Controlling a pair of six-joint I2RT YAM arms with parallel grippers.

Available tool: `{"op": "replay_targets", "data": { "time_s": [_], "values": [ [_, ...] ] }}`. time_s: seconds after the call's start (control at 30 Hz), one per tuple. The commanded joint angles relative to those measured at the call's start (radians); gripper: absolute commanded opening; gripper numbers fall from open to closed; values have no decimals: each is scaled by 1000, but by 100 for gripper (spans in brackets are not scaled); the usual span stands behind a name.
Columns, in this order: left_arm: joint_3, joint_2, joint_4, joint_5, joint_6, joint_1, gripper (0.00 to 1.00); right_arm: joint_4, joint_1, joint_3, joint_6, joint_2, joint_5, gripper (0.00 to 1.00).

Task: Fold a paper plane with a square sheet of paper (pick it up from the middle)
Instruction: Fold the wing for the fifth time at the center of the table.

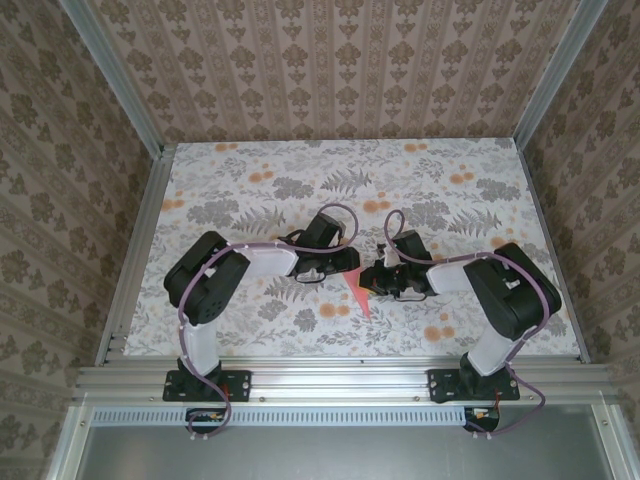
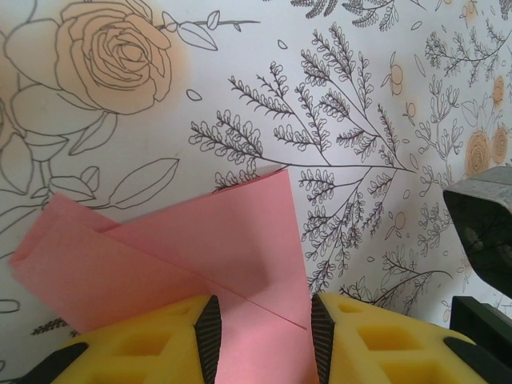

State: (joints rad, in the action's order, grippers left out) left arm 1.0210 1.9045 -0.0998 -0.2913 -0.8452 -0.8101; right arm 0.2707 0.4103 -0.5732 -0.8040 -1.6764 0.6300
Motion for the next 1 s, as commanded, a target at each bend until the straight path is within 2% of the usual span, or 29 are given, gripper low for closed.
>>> {"op": "replay_targets", "data": {
  "time_s": [0.0, 0.57, 0.97],
  "values": [
    [-32, 37, 93, 22, -12, -1, 39, -135, 0, -16, 33, 35, -65, 13],
    [-13, 38, 106, 21, -3, -1, 38, -291, 15, -50, 84, 250, -114, 17],
    [-10, 29, 109, 26, 0, -1, 38, -307, 16, -60, 94, 229, -53, 13]
  ]
}}
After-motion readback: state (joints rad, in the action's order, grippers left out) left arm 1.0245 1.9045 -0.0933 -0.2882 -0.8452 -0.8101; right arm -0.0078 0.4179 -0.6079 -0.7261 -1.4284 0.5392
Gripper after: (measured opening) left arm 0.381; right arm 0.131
